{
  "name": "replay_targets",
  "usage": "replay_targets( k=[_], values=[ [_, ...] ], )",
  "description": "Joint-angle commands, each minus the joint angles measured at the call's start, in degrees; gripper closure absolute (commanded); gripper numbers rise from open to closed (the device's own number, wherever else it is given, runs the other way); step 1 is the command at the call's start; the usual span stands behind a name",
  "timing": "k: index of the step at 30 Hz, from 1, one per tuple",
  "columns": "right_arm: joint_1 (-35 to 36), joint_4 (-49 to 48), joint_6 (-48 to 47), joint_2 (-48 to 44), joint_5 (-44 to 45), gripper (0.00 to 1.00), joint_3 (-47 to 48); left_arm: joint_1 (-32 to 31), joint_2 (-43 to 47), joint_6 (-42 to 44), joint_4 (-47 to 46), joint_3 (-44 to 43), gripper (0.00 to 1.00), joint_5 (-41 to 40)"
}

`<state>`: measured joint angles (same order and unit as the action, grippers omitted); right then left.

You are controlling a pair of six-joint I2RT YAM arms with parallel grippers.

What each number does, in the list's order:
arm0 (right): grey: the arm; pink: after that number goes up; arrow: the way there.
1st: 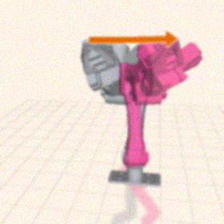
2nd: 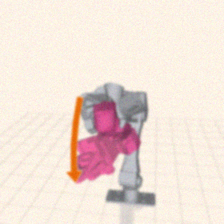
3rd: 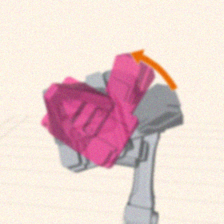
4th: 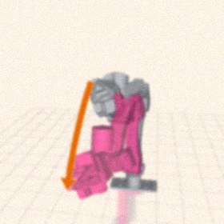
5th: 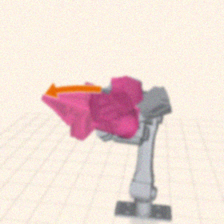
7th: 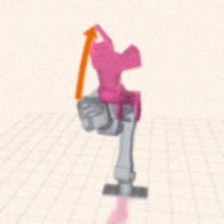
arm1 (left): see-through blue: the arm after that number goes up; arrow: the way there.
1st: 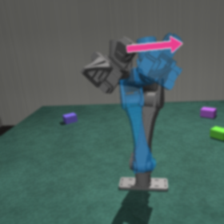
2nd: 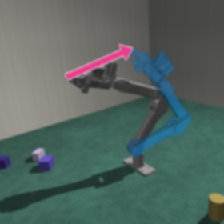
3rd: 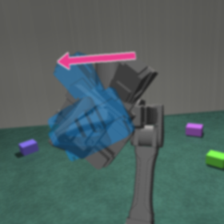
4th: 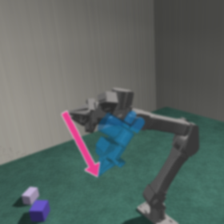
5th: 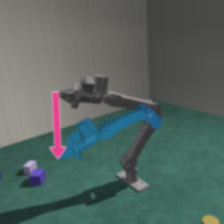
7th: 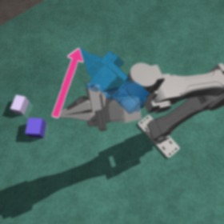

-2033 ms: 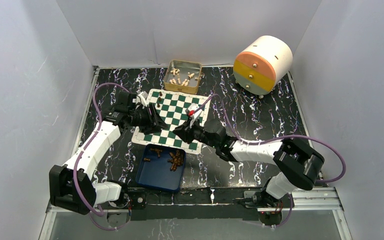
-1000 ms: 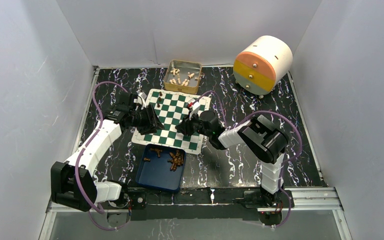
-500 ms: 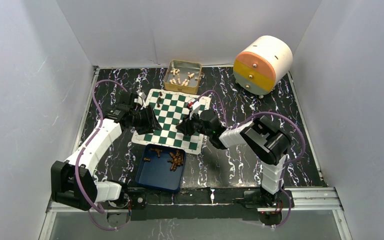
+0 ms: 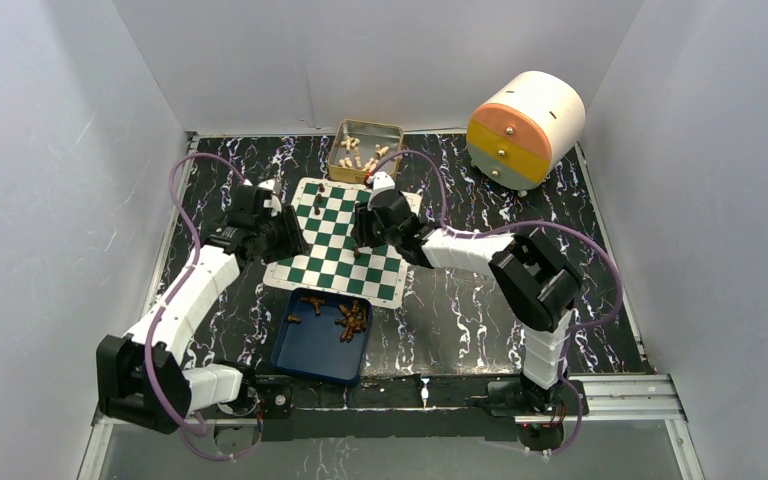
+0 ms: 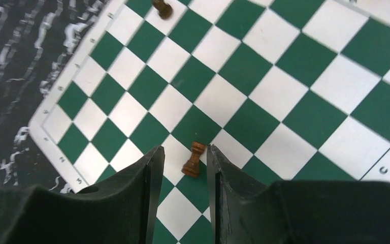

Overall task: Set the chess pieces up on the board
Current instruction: Pick up the chess piece from the chessboard.

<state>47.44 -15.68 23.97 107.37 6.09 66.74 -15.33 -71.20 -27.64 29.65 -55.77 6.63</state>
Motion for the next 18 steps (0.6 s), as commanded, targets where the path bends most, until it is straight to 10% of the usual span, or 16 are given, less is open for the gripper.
replay_targets(
  k=[1, 18],
  values=[
    [1.7, 9.8, 4.0, 4.7, 6.7, 0.54, 5.5, 0.1, 6.1, 2.5, -2.9, 2.6, 0.55, -5.7],
    [4.4, 13.5, 3.4, 9.1, 10.6, 0.59, 9.2, 0.1, 10.3, 4.3, -4.2, 7.0, 0.55, -9.9]
  ],
)
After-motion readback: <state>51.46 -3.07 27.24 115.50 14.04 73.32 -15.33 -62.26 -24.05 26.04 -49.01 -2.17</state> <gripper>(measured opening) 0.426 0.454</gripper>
